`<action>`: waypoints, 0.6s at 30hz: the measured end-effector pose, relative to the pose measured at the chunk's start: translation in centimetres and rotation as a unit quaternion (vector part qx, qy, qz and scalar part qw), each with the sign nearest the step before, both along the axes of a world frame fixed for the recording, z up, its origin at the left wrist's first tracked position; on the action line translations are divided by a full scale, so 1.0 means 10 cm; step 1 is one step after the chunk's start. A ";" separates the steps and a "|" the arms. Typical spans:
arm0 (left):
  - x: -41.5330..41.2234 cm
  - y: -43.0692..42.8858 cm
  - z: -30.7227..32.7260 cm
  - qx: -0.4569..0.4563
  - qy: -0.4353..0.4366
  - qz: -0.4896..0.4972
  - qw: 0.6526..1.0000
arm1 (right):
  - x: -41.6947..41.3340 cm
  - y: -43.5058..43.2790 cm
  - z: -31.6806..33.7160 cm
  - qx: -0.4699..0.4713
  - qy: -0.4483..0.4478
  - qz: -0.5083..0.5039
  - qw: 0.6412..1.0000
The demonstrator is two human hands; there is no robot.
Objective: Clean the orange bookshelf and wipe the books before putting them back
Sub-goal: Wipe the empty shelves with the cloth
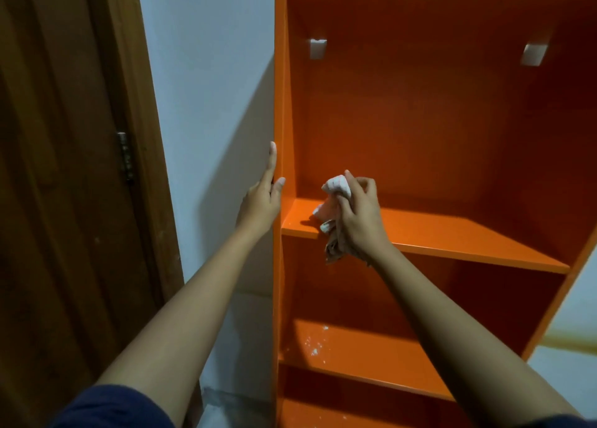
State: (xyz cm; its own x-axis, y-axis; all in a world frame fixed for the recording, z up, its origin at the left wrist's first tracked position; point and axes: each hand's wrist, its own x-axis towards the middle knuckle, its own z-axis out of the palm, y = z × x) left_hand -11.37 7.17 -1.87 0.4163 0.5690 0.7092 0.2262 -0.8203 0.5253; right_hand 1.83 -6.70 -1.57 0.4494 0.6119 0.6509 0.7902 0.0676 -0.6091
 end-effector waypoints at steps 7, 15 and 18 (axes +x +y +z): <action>-0.02 0.06 0.00 0.027 0.000 -0.019 0.999 | -0.04 0.45 -0.17 -0.142 -0.066 -0.030 0.987; -0.04 0.10 -0.01 0.064 -0.003 -0.013 0.998 | -0.17 0.60 -0.12 -0.084 -0.069 -0.119 0.987; -0.04 0.12 -0.01 0.065 -0.002 -0.012 0.998 | -0.15 0.59 -0.17 -0.080 -0.064 -0.052 0.993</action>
State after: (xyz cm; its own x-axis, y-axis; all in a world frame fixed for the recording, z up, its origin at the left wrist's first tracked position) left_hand -11.79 8.33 -1.92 0.4261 0.4613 0.7782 0.2033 -0.8871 0.4145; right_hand 0.30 -0.79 -3.28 0.4358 0.6671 0.6043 0.8592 -0.1084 -0.5000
